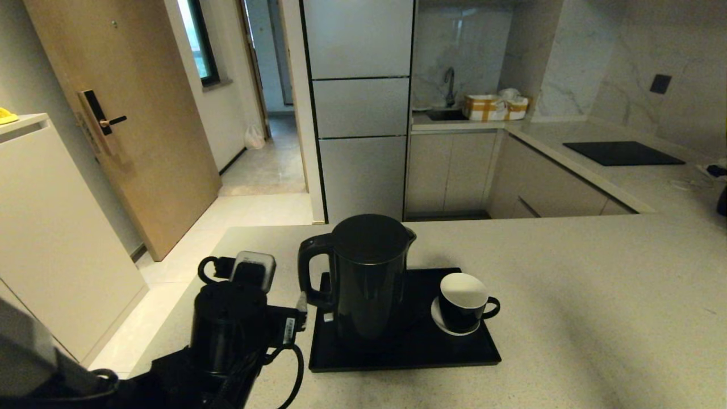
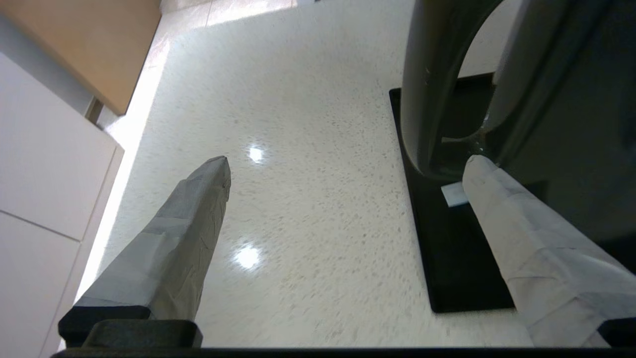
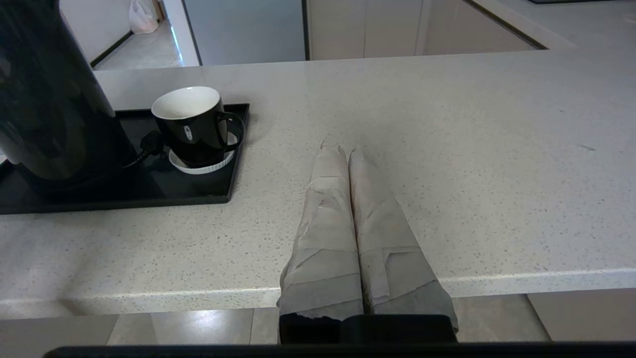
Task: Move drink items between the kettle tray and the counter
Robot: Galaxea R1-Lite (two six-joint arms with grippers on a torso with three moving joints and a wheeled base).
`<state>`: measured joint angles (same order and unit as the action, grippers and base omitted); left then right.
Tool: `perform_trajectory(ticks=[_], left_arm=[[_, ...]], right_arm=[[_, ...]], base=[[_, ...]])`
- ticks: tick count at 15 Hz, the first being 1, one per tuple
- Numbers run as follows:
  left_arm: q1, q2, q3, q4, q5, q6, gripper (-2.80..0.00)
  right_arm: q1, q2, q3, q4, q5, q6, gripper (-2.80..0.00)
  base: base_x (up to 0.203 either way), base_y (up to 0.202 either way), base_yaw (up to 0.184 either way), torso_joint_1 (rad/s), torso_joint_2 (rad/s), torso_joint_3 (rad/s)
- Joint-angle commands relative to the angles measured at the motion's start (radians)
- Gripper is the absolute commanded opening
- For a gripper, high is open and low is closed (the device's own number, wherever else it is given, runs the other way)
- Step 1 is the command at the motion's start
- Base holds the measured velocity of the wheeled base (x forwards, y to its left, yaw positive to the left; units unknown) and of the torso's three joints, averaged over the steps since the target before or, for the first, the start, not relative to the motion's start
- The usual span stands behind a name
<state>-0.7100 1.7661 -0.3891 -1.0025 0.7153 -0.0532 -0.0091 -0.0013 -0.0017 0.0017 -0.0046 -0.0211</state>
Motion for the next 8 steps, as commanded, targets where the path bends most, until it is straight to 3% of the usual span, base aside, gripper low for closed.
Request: perform_trajectory(ticks=[1,3,4,6,8], left_arm=[[-0.011,-0.210,0.020,0.068,0.006,0.002,0.00],[-0.017,-0.383,0.015,0.206,0.006,0.005,0.00],[-0.020,-0.421,0.012,0.272,0.007,0.006,-2.80],[0.003,-0.460,-0.012,0.368,0.008,0.007,-2.80],[0.059,-0.610,-0.057,0.569,0.006,0.006,-2.80]], right_arm=[[0.000,0.000,0.000,0.000,0.000,0.000,-2.80],[0.000,0.000,0.000,0.000,0.000,0.000,-2.80],[0.000,0.000,0.000,0.000,0.000,0.000,-2.80],[0.000,0.000,0.000,0.000,0.000,0.000,-2.80],[0.000,0.000,0.002,0.000,0.000,0.000,-2.80]], base=[[0.000,0.000,0.000,0.000,0.00,0.000],[0.000,0.000,0.000,0.000,0.00,0.000],[0.000,0.000,0.000,0.000,0.00,0.000],[0.000,0.000,0.000,0.000,0.00,0.000],[0.000,0.000,0.000,0.000,0.00,0.000]])
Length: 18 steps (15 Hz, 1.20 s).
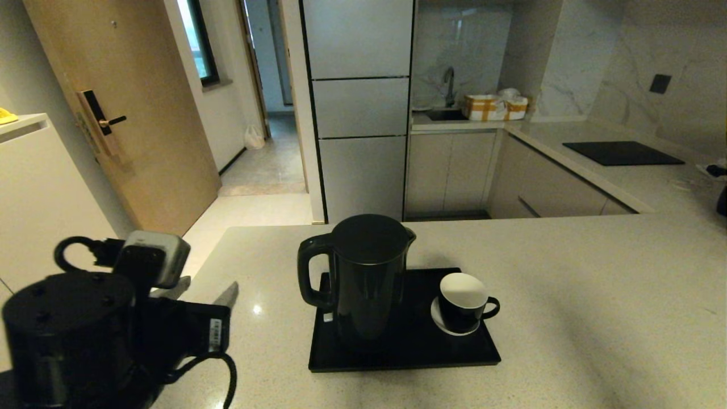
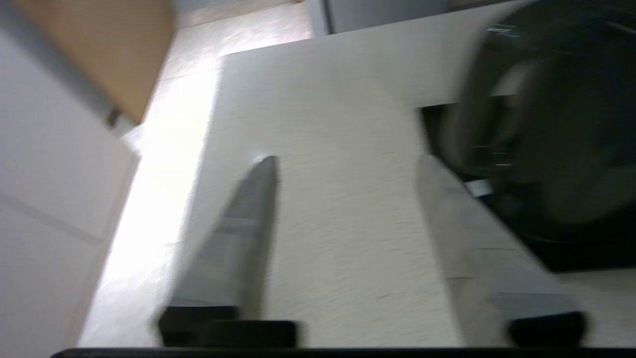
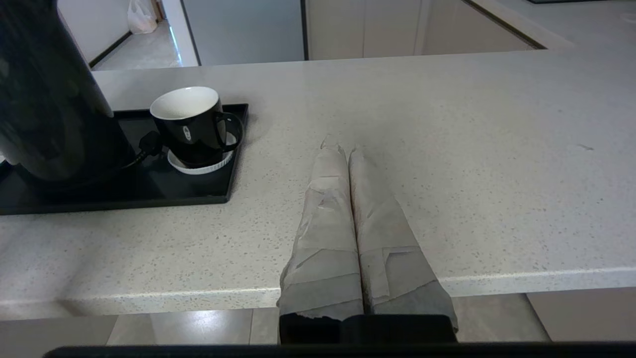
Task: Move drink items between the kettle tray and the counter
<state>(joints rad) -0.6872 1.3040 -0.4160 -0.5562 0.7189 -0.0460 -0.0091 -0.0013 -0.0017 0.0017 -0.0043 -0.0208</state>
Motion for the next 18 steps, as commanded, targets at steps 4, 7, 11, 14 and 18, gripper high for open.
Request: perform_trajectory(ticks=[4,7,11,14,18], left_arm=[[0.272,-0.711,-0.213,0.732,-0.062,-0.014,-2.80],[0.439,-0.931,-0.605,1.408,-0.204,-0.087,-2.80],[0.523,-0.993,-1.154,1.898,-0.288,-0.148,-2.80],[0.575,-0.993,-1.381,2.080,-0.327,-0.138,-2.80],[0.653,-1.072,-1.470,2.086,-0.464,-0.132,-2.80]], right_arm=[[0.000,0.000,0.002,0.000,0.000,-0.001,-2.80],[0.000,0.000,0.000,0.000,0.000,-0.001,-2.80],[0.000,0.000,0.000,0.000,0.000,-0.001,-2.80],[0.000,0.000,0.000,0.000,0.000,-0.001,-2.80],[0.000,0.000,0.000,0.000,0.000,-0.001,-2.80]], base=[[0.000,0.000,0.000,0.000,0.00,0.000],[0.000,0.000,0.000,0.000,0.00,0.000],[0.000,0.000,0.000,0.000,0.00,0.000],[0.000,0.000,0.000,0.000,0.00,0.000],[0.000,0.000,0.000,0.000,0.00,0.000]])
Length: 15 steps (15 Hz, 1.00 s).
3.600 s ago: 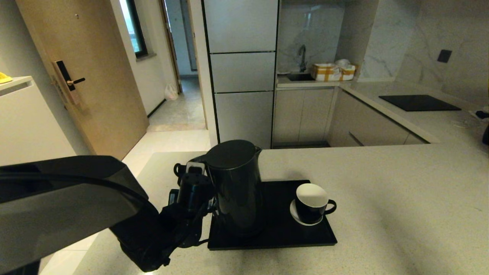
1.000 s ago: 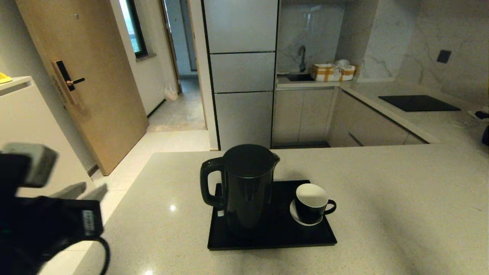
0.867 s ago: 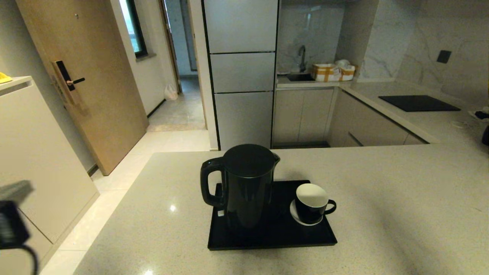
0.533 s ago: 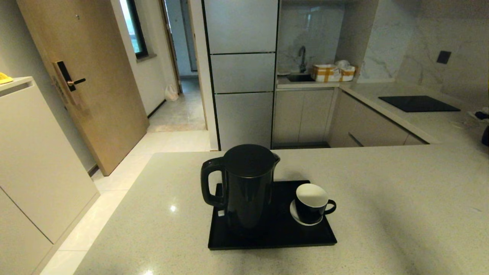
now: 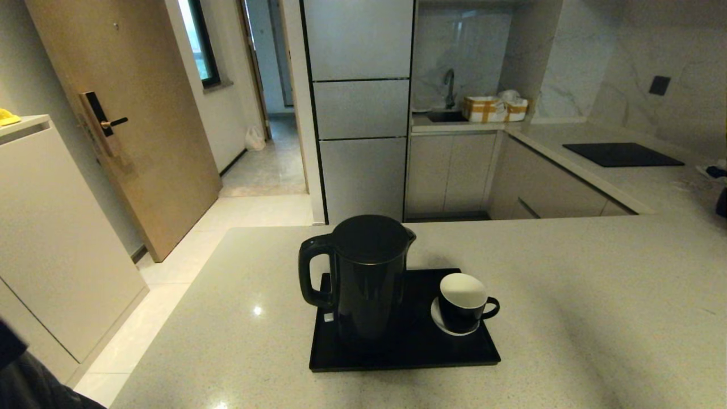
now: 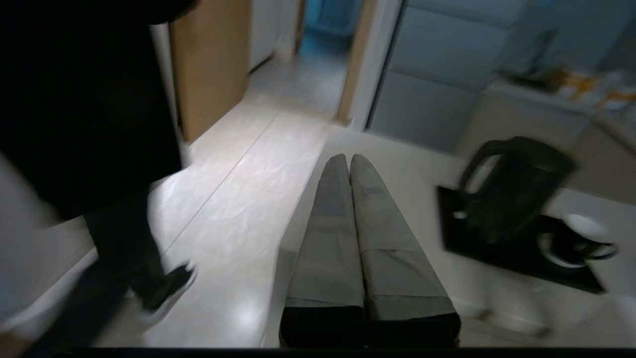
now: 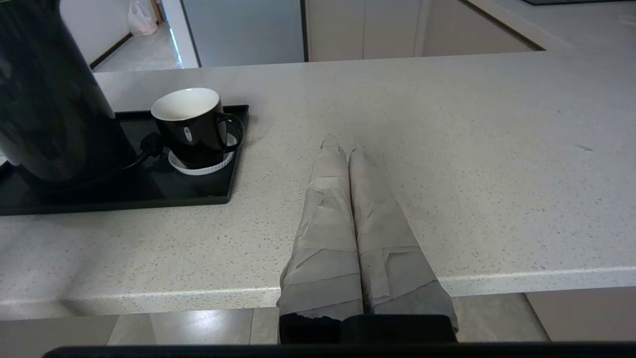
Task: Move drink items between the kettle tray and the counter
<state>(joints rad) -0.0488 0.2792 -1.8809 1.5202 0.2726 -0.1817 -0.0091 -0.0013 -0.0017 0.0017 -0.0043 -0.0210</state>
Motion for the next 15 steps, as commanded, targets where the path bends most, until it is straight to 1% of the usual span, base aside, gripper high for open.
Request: perform_trajectory(ticks=[1,2,3,4,5,6,7,9,10,11,12,13,14,15], left_arm=[[0.020,-0.093,0.061,0.010,-0.040,0.015,-2.80],[0.025,-0.131,0.166,0.010,-0.068,0.014,-2.80],[0.029,-0.164,0.329,0.006,-0.096,0.010,-2.80],[0.031,-0.186,0.502,-0.034,-0.114,0.008,-2.80],[0.034,-0.205,0.683,-0.109,-0.128,0.012,-2.80],[0.036,-0.221,0.860,-0.218,-0.135,0.021,-2.80],[0.038,-0.236,0.993,-0.326,-0.140,0.034,-2.80],[0.040,-0.253,1.293,-0.683,-0.127,0.101,-2.80],[0.041,-0.258,1.428,-0.863,-0.120,0.149,-2.80],[0.042,-0.263,1.578,-1.079,-0.116,0.203,-2.80],[0.042,-0.267,1.706,-1.328,-0.130,0.247,-2.80],[0.043,-0.269,1.803,-1.521,-0.150,0.268,-2.80],[0.043,-0.272,1.863,-1.641,-0.179,0.279,-2.80],[0.044,-0.274,1.882,-1.680,-0.212,0.281,-2.80]], right_arm=[[0.000,0.000,0.000,0.000,0.000,0.000,-2.80],[0.000,0.000,0.000,0.000,0.000,0.000,-2.80],[0.000,0.000,0.001,0.000,0.000,0.000,-2.80],[0.000,0.000,0.000,0.000,0.000,0.000,-2.80],[0.000,0.000,0.002,0.000,0.000,0.000,-2.80],[0.000,0.000,0.002,0.000,0.000,0.000,-2.80],[0.000,0.000,0.000,0.000,0.000,0.000,-2.80],[0.000,0.000,0.000,0.000,0.000,0.000,-2.80],[0.000,0.000,0.000,0.000,0.000,0.000,-2.80],[0.000,0.000,0.000,0.000,0.000,0.000,-2.80],[0.000,0.000,0.000,0.000,0.000,0.000,-2.80],[0.000,0.000,0.000,0.000,0.000,0.000,-2.80],[0.000,0.000,0.000,0.000,0.000,0.000,-2.80],[0.000,0.000,0.000,0.000,0.000,0.000,-2.80]], base=[[0.000,0.000,0.000,0.000,0.00,0.000],[0.000,0.000,0.000,0.000,0.00,0.000],[0.000,0.000,0.000,0.000,0.00,0.000],[0.000,0.000,0.000,0.000,0.00,0.000],[0.000,0.000,0.000,0.000,0.00,0.000],[0.000,0.000,0.000,0.000,0.00,0.000],[0.000,0.000,0.000,0.000,0.00,0.000],[0.000,0.000,0.000,0.000,0.00,0.000],[0.000,0.000,0.000,0.000,0.00,0.000],[0.000,0.000,0.000,0.000,0.00,0.000],[0.000,0.000,0.000,0.000,0.00,0.000],[0.000,0.000,0.000,0.000,0.00,0.000],[0.000,0.000,0.000,0.000,0.00,0.000],[0.000,0.000,0.000,0.000,0.00,0.000]])
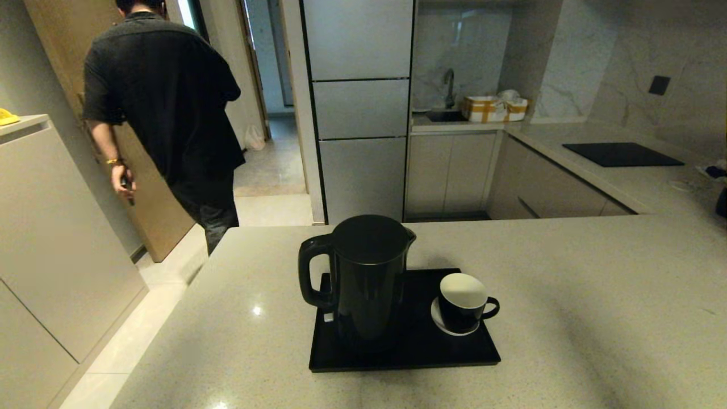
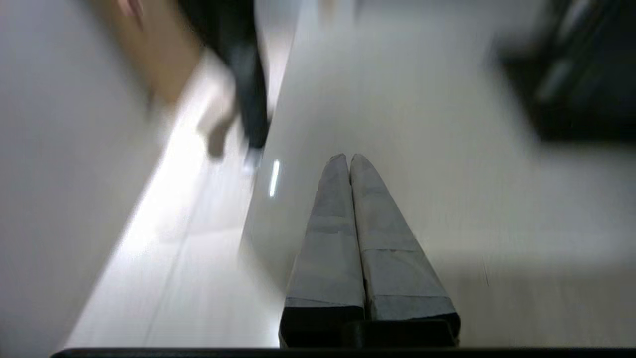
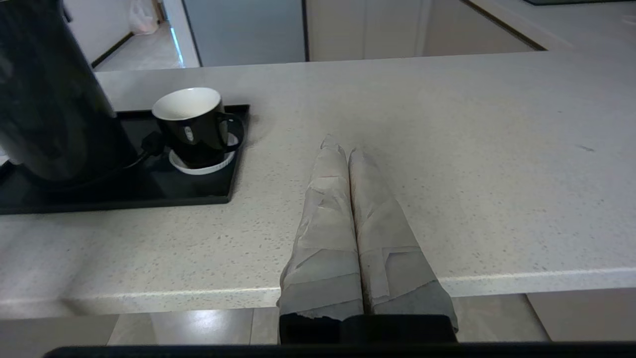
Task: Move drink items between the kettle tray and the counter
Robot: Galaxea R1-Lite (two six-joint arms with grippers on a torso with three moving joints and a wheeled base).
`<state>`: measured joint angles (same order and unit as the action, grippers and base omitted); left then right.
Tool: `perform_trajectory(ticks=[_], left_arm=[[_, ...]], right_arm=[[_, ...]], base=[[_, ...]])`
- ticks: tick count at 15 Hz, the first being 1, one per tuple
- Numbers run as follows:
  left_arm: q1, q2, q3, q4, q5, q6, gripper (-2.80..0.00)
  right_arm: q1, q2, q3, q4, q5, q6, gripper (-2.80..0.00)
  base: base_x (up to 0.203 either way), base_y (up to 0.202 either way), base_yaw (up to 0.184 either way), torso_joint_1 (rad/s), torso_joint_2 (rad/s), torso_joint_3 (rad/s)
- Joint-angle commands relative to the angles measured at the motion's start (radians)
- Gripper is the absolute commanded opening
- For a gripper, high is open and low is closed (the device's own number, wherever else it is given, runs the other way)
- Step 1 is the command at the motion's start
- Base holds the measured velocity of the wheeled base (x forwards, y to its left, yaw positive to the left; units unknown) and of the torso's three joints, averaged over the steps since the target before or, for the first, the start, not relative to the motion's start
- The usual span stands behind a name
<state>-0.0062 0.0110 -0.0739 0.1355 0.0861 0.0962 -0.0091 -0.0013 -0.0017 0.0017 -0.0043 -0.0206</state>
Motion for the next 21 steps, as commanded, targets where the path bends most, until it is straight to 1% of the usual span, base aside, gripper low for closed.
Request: perform_trajectory(ticks=[1,2,3,4,7,11,13,16,17,18,21], left_arm=[[0.002,-0.007,0.065,-0.254,-0.050,0.005,-2.80],[0.002,-0.009,0.052,-0.132,-0.076,0.005,-2.80],[0.002,-0.010,0.040,-0.042,-0.101,0.004,-2.80],[0.002,-0.011,0.035,-0.031,-0.114,0.001,-2.80],[0.002,-0.011,0.046,-0.072,-0.111,0.005,-2.80],[0.002,-0.011,0.048,-0.073,-0.108,-0.004,-2.80],[0.003,-0.011,0.048,-0.077,-0.108,-0.004,-2.80],[0.002,-0.011,0.051,-0.085,-0.108,-0.004,-2.80],[0.002,-0.012,0.067,-0.124,-0.108,-0.011,-2.80],[0.003,-0.012,0.075,-0.142,-0.107,-0.021,-2.80],[0.003,-0.011,0.074,-0.143,-0.104,-0.044,-2.80]], right_arm=[[0.000,0.000,0.000,0.000,0.000,-0.001,-2.80],[0.000,0.000,0.000,0.000,0.000,-0.001,-2.80],[0.000,0.000,0.000,0.000,0.000,-0.001,-2.80],[0.000,0.000,0.000,0.000,0.000,-0.001,-2.80],[0.000,0.000,0.000,0.000,0.000,-0.001,-2.80],[0.000,0.000,0.000,0.000,0.000,-0.001,-2.80],[0.000,0.000,0.002,0.004,0.006,-0.016,-2.80],[0.000,0.000,0.002,0.001,0.003,-0.007,-2.80],[0.000,0.000,0.000,0.004,-0.003,0.017,-2.80],[0.000,0.000,0.001,0.000,-0.003,0.018,-2.80],[0.000,0.000,0.002,-0.002,-0.002,0.021,-2.80]], base=[[0.000,0.000,0.000,0.000,0.00,0.000],[0.000,0.000,0.000,0.000,0.00,0.000],[0.000,0.000,0.000,0.000,0.00,0.000],[0.000,0.000,0.000,0.000,0.00,0.000],[0.000,0.000,0.000,0.000,0.00,0.000],[0.000,0.000,0.000,0.000,0.00,0.000],[0.000,0.000,0.000,0.000,0.00,0.000],[0.000,0.000,0.000,0.000,0.00,0.000],[0.000,0.000,0.000,0.000,0.00,0.000],[0.000,0.000,0.000,0.000,0.00,0.000],[0.000,0.000,0.000,0.000,0.00,0.000]])
